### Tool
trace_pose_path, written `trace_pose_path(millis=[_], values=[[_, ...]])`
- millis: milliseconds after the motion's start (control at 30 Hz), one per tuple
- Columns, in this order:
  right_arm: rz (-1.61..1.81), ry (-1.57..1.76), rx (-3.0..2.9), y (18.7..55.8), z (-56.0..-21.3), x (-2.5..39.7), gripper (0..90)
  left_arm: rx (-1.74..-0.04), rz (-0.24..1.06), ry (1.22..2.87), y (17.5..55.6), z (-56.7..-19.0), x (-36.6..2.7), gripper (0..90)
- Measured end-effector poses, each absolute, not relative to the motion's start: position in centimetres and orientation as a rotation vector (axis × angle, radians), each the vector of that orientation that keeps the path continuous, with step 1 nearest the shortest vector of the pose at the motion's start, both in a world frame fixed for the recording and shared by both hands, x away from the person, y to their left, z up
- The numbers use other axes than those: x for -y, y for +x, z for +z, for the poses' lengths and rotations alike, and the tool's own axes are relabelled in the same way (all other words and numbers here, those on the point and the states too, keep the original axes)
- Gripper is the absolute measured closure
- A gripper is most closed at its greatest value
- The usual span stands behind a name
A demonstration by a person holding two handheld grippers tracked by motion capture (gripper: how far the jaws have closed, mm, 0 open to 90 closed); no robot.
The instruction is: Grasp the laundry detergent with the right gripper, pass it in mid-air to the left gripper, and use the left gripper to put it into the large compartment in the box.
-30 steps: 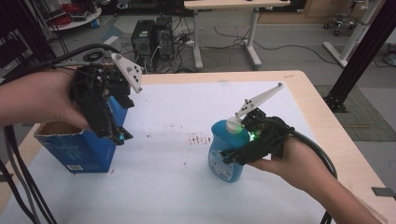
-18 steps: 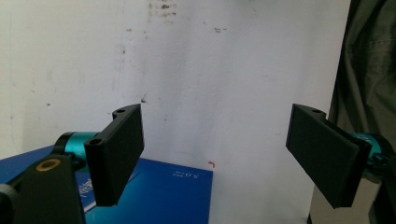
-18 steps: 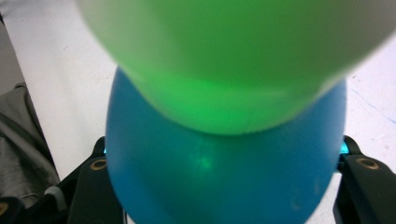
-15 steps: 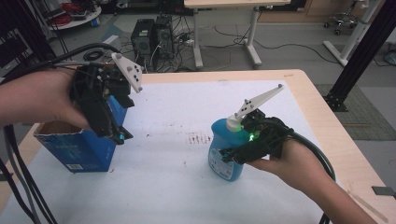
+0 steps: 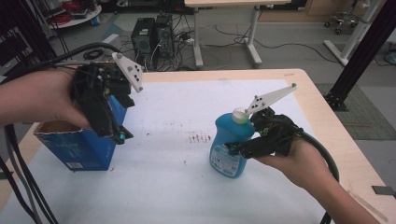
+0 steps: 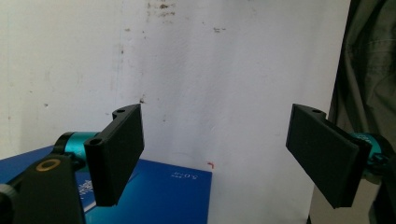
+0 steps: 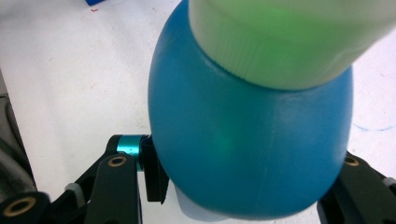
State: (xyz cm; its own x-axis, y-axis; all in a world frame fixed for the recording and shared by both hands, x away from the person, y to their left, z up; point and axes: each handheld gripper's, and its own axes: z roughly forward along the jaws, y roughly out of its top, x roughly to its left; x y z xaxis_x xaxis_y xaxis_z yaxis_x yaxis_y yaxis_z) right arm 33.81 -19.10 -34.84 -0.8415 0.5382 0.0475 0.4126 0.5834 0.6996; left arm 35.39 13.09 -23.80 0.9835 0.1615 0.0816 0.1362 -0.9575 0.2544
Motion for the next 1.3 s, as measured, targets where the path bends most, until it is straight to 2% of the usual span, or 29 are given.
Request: trace_pose_path(millis=[300,600,1300], values=[[1.135,0.697,-2.685,34.4,-34.5,19.4,46.4,-0.223,0.145,2.878,35.5,-23.6,-13.3,19.4],[1.166,0.525,-2.780,36.1,-31.8,19.2,46.4,-0.186,0.145,2.864,36.0,-22.2,-12.8,19.4],[1.192,0.175,-2.936,38.3,-28.2,14.9,46.5,-0.077,0.080,2.803,38.0,-18.3,-8.8,19.4]])
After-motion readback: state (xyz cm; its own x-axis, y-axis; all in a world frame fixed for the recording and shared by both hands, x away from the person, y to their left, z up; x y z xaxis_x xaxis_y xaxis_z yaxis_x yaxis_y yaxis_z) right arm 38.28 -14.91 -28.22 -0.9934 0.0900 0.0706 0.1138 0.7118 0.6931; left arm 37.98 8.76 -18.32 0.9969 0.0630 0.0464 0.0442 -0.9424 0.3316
